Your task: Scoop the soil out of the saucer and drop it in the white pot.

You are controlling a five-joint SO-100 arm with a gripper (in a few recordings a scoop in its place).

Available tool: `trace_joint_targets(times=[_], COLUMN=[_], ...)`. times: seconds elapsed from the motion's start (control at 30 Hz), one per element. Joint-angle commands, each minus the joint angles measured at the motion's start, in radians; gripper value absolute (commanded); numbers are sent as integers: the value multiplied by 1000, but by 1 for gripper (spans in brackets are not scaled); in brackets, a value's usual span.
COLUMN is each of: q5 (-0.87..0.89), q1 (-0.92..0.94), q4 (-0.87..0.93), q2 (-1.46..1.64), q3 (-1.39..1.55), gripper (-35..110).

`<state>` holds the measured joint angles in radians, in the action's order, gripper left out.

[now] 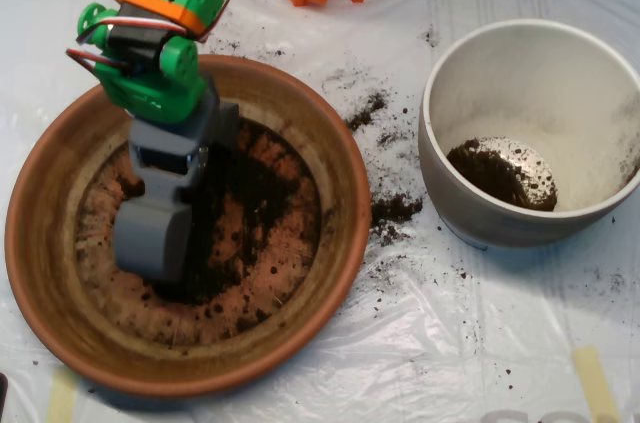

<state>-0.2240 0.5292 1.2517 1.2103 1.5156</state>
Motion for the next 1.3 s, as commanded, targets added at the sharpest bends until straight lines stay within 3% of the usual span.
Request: trace_joint_targets(times=[0.0,0.23,0.9,1.1,1.27], q5=[-3,-9,-2,5,12], q1=[3,-6,9,-25,-77], q4=[20,34,-3,-11,86], q2=[29,-17,81,164,190], q3=[-66,-84,-52,-35,-152], gripper=[54,48,1,0,0])
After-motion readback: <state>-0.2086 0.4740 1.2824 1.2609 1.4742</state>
